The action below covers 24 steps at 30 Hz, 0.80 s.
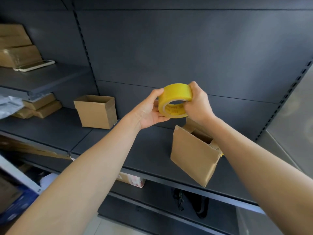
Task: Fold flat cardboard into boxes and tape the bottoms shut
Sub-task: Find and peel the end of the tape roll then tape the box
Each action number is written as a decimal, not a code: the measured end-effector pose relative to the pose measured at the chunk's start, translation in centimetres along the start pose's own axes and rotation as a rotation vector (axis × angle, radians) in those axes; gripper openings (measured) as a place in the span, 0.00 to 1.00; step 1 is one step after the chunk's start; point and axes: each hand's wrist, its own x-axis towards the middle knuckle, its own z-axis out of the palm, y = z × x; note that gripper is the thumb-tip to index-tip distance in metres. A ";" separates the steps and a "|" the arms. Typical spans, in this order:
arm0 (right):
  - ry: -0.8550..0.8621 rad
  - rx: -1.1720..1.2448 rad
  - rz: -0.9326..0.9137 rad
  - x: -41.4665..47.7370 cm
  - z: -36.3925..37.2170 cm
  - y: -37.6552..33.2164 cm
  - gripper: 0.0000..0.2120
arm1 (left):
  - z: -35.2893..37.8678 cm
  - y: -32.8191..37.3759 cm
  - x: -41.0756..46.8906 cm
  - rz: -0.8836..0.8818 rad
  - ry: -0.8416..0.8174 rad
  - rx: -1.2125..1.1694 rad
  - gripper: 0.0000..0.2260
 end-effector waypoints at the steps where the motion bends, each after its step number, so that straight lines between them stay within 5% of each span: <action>1: -0.014 -0.031 -0.016 -0.1 0.2 -0.2 0.12 | -0.2 0.1 -0.3 -0.003 0.011 0.006 0.22; 11: -0.139 -0.215 -0.165 -0.1 3.0 -2.9 0.13 | -1.9 1.3 -2.8 0.025 0.148 0.122 0.22; 24: -0.057 -0.273 -0.304 1.4 4.8 -6.8 0.12 | -3.1 4.4 -5.3 0.183 0.316 0.176 0.12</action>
